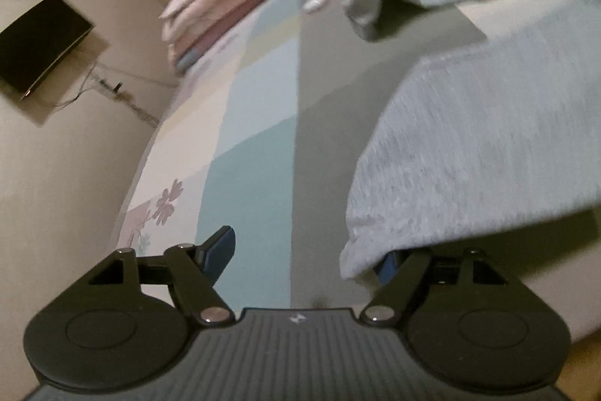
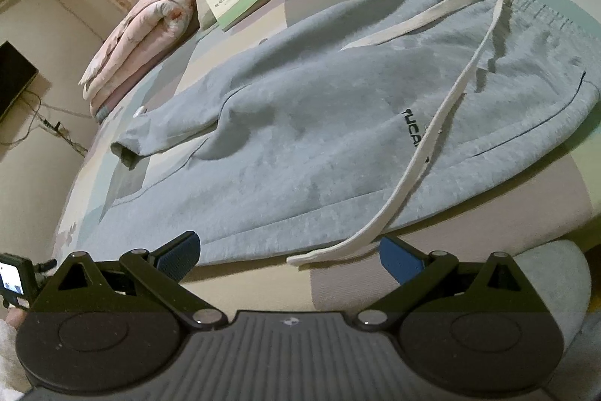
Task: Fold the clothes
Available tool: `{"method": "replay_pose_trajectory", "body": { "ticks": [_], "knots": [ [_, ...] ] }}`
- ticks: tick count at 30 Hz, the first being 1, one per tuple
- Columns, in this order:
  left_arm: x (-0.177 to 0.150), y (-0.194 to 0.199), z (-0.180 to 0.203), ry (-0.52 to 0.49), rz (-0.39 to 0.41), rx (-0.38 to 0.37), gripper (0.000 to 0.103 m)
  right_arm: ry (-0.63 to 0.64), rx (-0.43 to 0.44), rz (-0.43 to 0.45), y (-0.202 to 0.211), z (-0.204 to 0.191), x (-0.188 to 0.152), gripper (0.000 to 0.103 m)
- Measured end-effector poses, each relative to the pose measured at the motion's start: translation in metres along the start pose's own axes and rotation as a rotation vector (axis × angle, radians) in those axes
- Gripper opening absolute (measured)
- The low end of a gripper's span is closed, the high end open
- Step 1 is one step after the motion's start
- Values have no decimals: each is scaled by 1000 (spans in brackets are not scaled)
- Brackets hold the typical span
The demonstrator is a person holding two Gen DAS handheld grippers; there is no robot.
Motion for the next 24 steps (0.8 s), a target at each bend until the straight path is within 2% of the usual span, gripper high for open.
{"method": "replay_pose_trajectory", "body": {
  "ticks": [2, 4, 9, 12, 17, 21, 24],
  "knots": [
    [-4, -3, -2, -1, -9, -13, 77, -6, 2, 2, 0, 3, 1, 103],
    [-4, -2, -6, 12, -1, 4, 77, -9, 8, 2, 0, 4, 1, 103],
    [23, 26, -24, 46, 156, 123, 77, -8, 20, 4, 1, 4, 0, 103],
    [35, 36, -34, 42, 208, 167, 77, -1, 26, 11, 3, 2, 0, 103],
    [19, 17, -39, 18, 127, 177, 77, -7, 34, 31, 8, 2, 1, 103],
    [-2, -4, -56, 54, 9, 264, 76, -10, 35, 25, 6, 3, 0, 103],
    [-6, -5, -67, 118, -15, 245, 76, -9, 37, 19, 3, 2, 1, 103]
  ]
}}
Point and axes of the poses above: each gripper's, at about its wrist camera, not at the fingertips, and y roughly against the way its jaws point, z to its right, x to its top, the point moved 7 cm from there along -y, roughly the way its jaws point, and after that the axes turned 14 degrees about x, right-handed, at the moved point
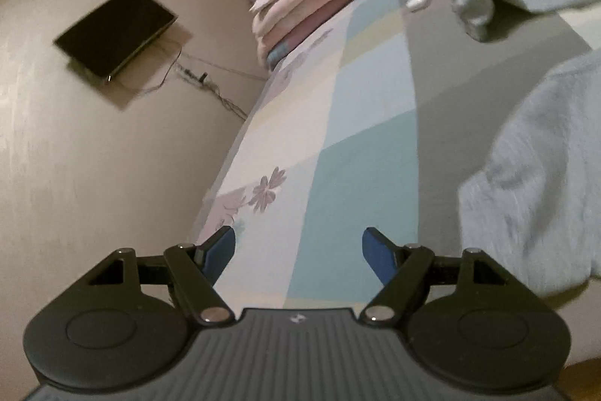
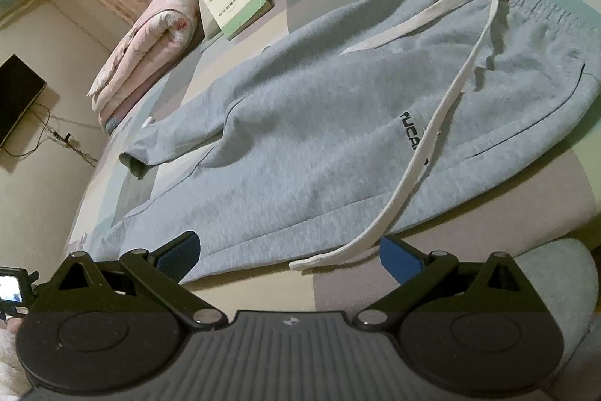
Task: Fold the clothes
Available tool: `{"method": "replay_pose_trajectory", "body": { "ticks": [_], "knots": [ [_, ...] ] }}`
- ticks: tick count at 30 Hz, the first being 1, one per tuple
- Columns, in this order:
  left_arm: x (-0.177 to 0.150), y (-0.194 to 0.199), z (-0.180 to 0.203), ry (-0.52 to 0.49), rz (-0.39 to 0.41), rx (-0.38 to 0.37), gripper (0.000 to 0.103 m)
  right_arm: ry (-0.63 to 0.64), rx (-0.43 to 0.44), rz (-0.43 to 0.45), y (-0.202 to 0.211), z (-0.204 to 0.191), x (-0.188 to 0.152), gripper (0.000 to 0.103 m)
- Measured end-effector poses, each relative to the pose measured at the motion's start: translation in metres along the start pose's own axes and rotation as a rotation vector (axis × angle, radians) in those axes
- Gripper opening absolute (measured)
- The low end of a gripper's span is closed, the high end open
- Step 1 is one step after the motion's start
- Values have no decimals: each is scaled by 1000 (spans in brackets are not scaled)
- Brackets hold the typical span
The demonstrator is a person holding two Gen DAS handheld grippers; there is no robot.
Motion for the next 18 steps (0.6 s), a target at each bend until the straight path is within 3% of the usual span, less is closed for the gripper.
{"method": "replay_pose_trajectory", "body": {
  "ticks": [7, 18],
  "knots": [
    [28, 42, 36, 56, 81, -202, 76, 2, -16, 5, 2, 1, 0, 103],
    [133, 161, 156, 113, 265, -782, 76, -16, -99, 21, 11, 28, 9, 103]
  ]
}}
Point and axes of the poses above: each gripper's, at about its wrist camera, not at the fingertips, and y roughly against the way its jaws point, z to its right, x to its top, the point moved 7 cm from there along -y, roughly the way its jaws point, and after that the axes turned 14 degrees about x, right-handed, at the moved point
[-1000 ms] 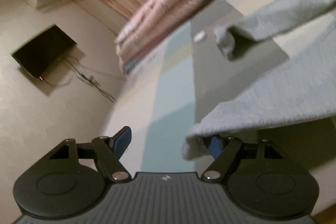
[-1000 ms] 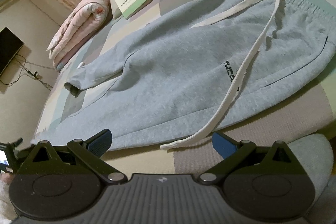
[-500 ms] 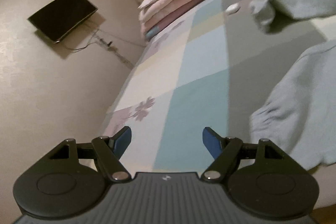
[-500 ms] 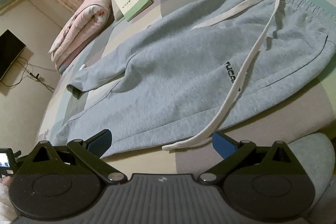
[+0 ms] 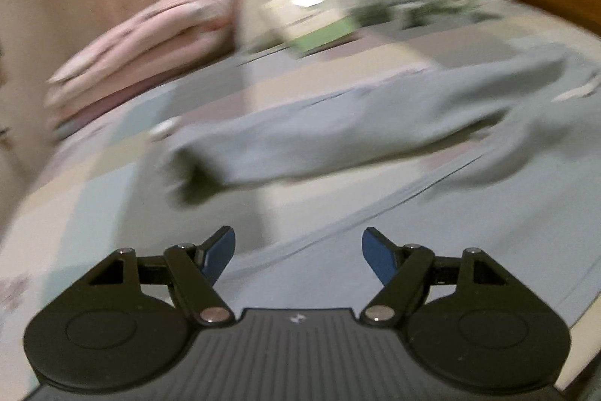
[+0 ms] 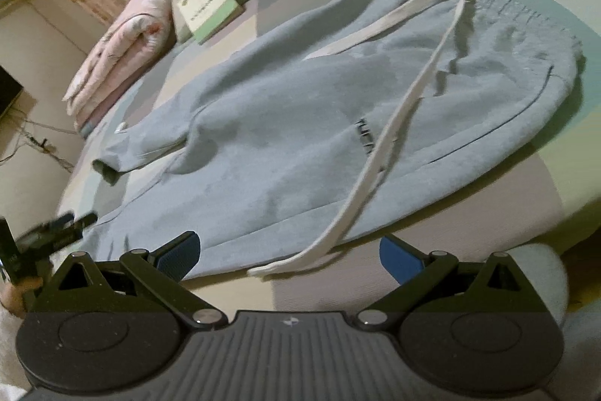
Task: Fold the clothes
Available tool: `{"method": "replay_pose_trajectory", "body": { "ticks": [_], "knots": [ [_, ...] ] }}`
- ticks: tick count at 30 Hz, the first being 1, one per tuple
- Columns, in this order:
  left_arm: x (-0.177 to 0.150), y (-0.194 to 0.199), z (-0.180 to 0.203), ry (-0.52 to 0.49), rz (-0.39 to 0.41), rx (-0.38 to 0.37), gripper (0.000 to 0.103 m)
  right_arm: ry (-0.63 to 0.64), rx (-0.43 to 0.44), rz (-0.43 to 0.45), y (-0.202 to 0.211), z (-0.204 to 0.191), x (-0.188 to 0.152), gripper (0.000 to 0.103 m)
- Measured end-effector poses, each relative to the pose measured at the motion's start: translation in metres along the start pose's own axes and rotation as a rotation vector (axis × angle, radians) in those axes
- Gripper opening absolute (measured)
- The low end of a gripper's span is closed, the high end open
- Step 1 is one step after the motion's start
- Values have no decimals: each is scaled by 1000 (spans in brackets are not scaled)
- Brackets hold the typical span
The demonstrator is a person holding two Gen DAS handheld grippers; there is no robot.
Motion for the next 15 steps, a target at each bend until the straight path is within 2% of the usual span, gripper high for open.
{"method": "replay_pose_trajectory", "body": {
  "ticks": [4, 6, 9, 15],
  "knots": [
    [43, -13, 55, 4, 40, -193, 76, 10, -33, 4, 3, 13, 17, 103],
    [65, -19, 80, 31, 30, -296, 76, 20, -53, 4, 4, 20, 28, 103],
    [91, -36, 109, 60, -29, -410, 75, 27, -82, 0, 5, 30, 45, 103],
    [111, -57, 146, 120, -156, -559, 72, 35, -116, -2, 3, 44, 72, 103]
  ]
}}
Point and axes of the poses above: each gripper's, at about its wrist camera, not at the fingertips, and y roughly against the way its jaws point, z to its right, x to its top, the point moved 7 cm from there along -y, roughly the way its jaws point, and after that the axes turned 14 degrees about x, right-handed, at the moved point
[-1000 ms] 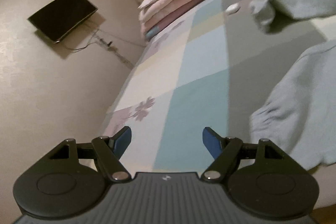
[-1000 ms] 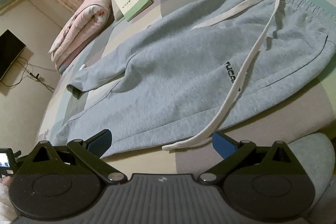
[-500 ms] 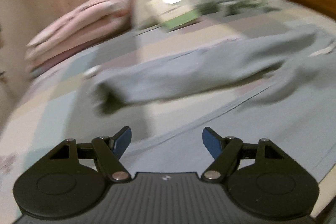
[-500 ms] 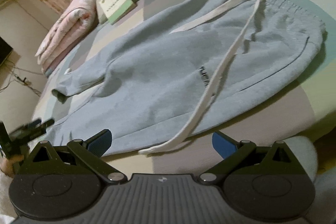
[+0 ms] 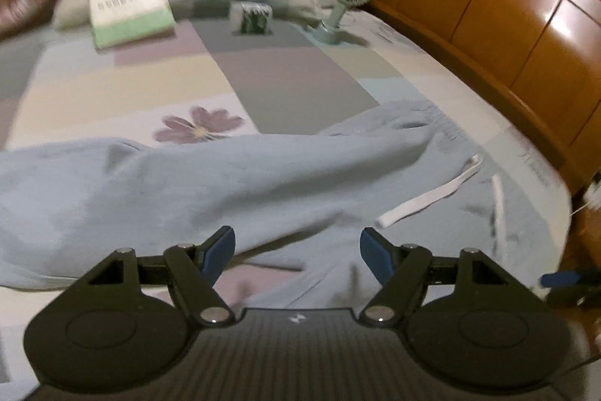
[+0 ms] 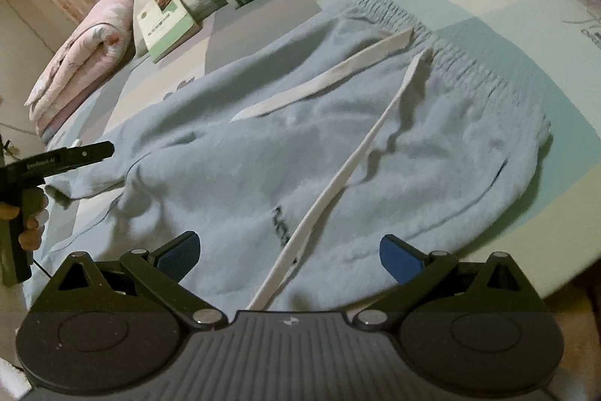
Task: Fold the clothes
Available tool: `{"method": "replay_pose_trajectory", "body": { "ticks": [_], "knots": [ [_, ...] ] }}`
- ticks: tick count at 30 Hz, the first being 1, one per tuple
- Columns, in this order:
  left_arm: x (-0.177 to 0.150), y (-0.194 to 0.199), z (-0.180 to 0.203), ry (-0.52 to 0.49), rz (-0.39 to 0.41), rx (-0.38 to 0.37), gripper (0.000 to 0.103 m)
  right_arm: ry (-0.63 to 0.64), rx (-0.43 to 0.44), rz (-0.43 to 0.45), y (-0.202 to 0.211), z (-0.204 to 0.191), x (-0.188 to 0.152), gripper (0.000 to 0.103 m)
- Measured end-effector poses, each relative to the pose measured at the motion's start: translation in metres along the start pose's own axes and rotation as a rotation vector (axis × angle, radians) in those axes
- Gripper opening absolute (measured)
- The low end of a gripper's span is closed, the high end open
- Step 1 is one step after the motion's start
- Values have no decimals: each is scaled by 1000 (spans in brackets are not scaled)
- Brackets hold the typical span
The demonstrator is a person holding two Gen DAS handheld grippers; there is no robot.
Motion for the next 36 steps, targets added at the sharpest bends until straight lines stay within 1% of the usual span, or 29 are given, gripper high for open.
{"method": "replay_pose_trajectory", "body": {
  "ticks": [2, 5, 7, 11, 13, 16, 17, 18, 22, 23, 24, 25, 30, 31, 34, 36],
  "knots": [
    [3, -10, 8, 9, -28, -33, 72, 1, 3, 0, -3, 4, 7, 103],
    [-4, -26, 23, -22, -73, -59, 70, 6, 1, -5, -8, 9, 14, 103],
    [-16, -34, 30, -37, -124, -70, 70, 8, 0, -14, -11, 11, 18, 103],
    [-50, -37, 47, -76, -223, -116, 70, 10, -4, -35, -16, 14, 15, 103],
    [-62, -38, 52, -89, -256, -132, 71, 5, -6, -44, -18, 16, 13, 103],
    [-66, -36, 55, -110, -264, -137, 72, -7, -7, -49, -18, 19, 9, 103],
    [-63, -34, 55, -101, -270, -141, 72, -10, -8, -50, -18, 20, 8, 103],
    [-57, -30, 54, -90, -257, -148, 72, -10, -7, -47, -16, 20, 8, 103],
    [-20, -9, 50, -44, -145, -187, 73, -8, -4, -27, -9, 17, 9, 103],
    [-11, -7, 48, -37, -119, -184, 73, -8, -6, -22, -8, 16, 9, 103],
    [-2, -6, 46, -34, -96, -172, 73, -9, -7, -17, -6, 16, 9, 103],
    [3, -8, 44, -50, -78, -144, 73, -10, -7, -13, -5, 16, 9, 103],
    [21, -28, 33, -209, -14, 63, 70, -12, -16, -5, -1, 16, 7, 103],
    [19, -32, 33, -261, -6, 94, 70, -15, -19, -3, 0, 17, 7, 103],
    [-1, -42, 38, -467, 3, 162, 70, -23, -25, 1, 2, 20, 7, 103],
    [-17, -48, 48, -646, 42, 187, 70, -27, -30, -2, 2, 23, 7, 103]
  ]
}}
Point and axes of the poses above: each gripper's, at about its wrist camera, not at the fingertips, and y roughly against the way its jaws point, z to its right, x to its top, the point moved 7 cm from there along -y, roughly the way its jaws point, and after that the axes turned 14 degrees about x, right-handed, at the moved point
